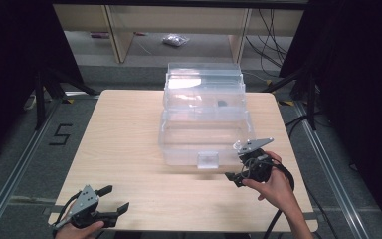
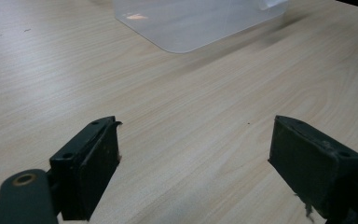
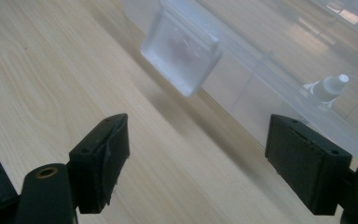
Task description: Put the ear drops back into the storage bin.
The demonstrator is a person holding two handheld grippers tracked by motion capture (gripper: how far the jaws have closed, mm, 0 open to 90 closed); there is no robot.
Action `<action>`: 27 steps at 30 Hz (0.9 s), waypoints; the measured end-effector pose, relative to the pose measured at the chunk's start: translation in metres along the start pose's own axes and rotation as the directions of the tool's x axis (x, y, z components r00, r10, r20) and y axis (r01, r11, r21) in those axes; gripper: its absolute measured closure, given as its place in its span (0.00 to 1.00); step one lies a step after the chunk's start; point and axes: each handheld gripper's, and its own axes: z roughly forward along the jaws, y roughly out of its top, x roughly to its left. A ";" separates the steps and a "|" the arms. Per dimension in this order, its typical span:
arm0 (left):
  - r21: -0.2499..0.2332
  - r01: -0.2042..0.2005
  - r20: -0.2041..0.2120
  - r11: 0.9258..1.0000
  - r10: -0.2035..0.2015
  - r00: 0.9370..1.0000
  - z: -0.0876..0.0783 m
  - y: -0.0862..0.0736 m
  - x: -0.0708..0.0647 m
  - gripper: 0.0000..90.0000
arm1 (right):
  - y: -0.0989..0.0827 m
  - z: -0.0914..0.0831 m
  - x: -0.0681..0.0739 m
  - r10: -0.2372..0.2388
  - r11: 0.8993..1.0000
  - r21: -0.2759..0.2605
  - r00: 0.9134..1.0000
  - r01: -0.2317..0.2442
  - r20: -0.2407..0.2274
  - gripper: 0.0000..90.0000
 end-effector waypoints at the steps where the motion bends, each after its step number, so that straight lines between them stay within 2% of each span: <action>1: 0.000 0.000 0.001 1.000 0.000 1.000 0.000 0.000 0.000 0.17 | -0.001 0.002 0.002 0.015 1.000 -0.010 1.000 -0.015 0.006 0.25; 3: 0.000 -0.001 0.000 1.000 0.001 1.000 0.000 0.000 0.000 0.17 | -0.002 0.001 0.001 -0.010 1.000 -0.008 1.000 0.010 0.000 0.25; 6: 0.000 -0.001 0.000 1.000 0.001 1.000 0.000 0.000 0.000 0.17 | -0.005 0.000 0.004 0.009 1.000 -0.008 1.000 -0.009 -0.004 0.25; 9: 0.000 0.000 0.000 1.000 0.000 1.000 0.000 0.000 0.000 0.17 | -0.008 0.000 0.003 -0.013 0.999 -0.050 1.000 0.013 0.002 0.25; 10: 0.000 -0.001 0.000 1.000 0.001 1.000 0.000 0.000 0.000 0.17 | -0.009 0.000 0.002 -0.018 0.999 -0.039 1.000 0.018 -0.009 0.25; 12: 0.000 -0.001 0.000 1.000 0.001 1.000 0.000 0.000 0.000 0.17 | -0.012 0.002 0.001 -0.023 0.998 -0.061 1.000 0.022 -0.016 0.25; 13: 0.000 -0.001 0.000 1.000 0.001 1.000 0.000 0.000 0.000 0.17 | -0.014 0.002 0.000 -0.024 0.998 -0.062 1.000 0.023 -0.015 0.25; 14: 0.000 -0.001 0.000 1.000 0.001 1.000 0.000 0.000 0.000 0.17 | -0.016 0.002 0.002 0.000 0.997 -0.075 1.000 -0.001 -0.004 0.25; 15: 0.000 -0.001 0.000 1.000 0.001 1.000 0.000 0.000 0.000 0.17 | -0.018 0.002 0.000 -0.020 0.997 -0.076 1.000 0.019 -0.014 0.25; 18: 0.000 -0.002 0.000 1.000 0.002 1.000 0.000 0.000 0.000 0.17 | -0.022 0.002 0.001 -0.015 0.997 -0.080 1.000 0.014 -0.015 0.25; 19: -0.004 -0.002 0.006 1.000 0.002 1.000 0.000 0.000 0.000 0.17 | -0.023 0.004 0.001 -0.014 0.995 -0.099 1.000 0.012 -0.011 0.25; 20: -0.006 -0.002 0.002 1.000 0.002 1.000 0.000 0.000 0.000 0.17 | -0.024 0.003 0.002 -0.002 0.997 -0.078 1.000 0.000 -0.024 0.25; 21: -0.005 -0.002 0.005 1.000 0.002 1.000 0.000 0.000 0.000 0.17 | -0.026 0.006 0.002 -0.005 0.996 -0.094 1.000 0.003 -0.015 0.25; 22: -0.006 -0.003 0.001 1.000 0.003 1.000 0.000 0.000 0.000 0.17 | -0.027 0.005 0.001 -0.021 0.997 -0.080 1.000 0.020 -0.014 0.25; 23: -0.005 -0.003 0.001 1.000 0.003 1.000 0.000 0.000 0.000 0.17 | -0.029 0.007 0.003 -0.003 0.996 -0.087 1.000 0.001 -0.018 0.25; 25: -0.005 -0.003 0.001 1.000 0.003 1.000 0.000 0.000 0.000 0.17 | -0.032 0.007 0.002 -0.005 0.998 -0.069 1.000 0.004 -0.023 0.25; 26: -0.005 -0.003 0.001 1.000 0.003 1.000 0.000 0.000 0.000 0.17 | -0.033 0.009 0.003 0.013 0.997 -0.082 1.000 -0.015 -0.017 0.25; 27: -0.005 -0.004 0.001 1.000 0.004 1.000 0.000 0.000 0.000 0.17 | -0.034 0.009 0.001 -0.002 0.997 -0.072 1.000 0.000 -0.026 0.25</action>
